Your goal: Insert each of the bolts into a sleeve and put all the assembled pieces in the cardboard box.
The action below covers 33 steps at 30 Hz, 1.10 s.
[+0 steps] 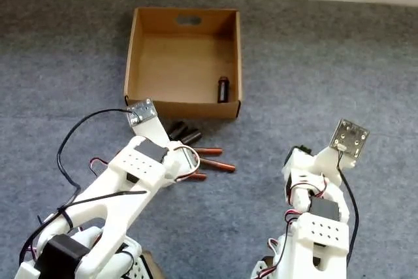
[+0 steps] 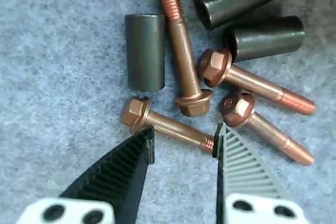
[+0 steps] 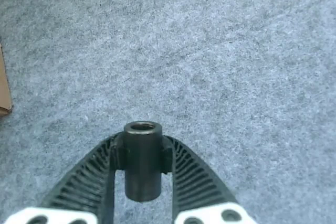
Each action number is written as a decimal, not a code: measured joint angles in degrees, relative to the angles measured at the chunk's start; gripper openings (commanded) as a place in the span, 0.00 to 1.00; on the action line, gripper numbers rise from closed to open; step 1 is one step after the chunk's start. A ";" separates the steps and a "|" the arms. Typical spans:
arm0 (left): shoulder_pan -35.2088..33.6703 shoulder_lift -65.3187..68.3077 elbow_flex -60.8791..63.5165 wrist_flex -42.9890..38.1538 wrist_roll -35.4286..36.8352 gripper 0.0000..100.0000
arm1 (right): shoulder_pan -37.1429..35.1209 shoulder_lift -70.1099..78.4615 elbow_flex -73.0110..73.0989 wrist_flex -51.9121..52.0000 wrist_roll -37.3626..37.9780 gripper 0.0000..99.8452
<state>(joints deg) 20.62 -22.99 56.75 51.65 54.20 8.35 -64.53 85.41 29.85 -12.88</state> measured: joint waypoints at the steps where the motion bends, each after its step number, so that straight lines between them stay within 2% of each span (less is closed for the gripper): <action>1: 0.00 0.00 0.00 0.00 0.00 0.21 | 0.00 0.00 0.00 0.00 0.00 0.01; 17: 0.00 0.00 0.00 2.73 -3.08 0.21 | 0.00 0.00 0.00 0.00 0.00 0.01; 24: 0.00 0.00 2.20 -1.67 -2.46 0.21 | 0.00 0.00 0.00 0.00 0.00 0.01; 33: -0.09 0.00 2.46 -2.29 -1.23 0.20 | 0.00 0.00 0.00 0.00 0.00 0.01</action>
<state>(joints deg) 20.53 -22.99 59.21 49.36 52.97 8.35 -64.53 85.41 29.85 -12.88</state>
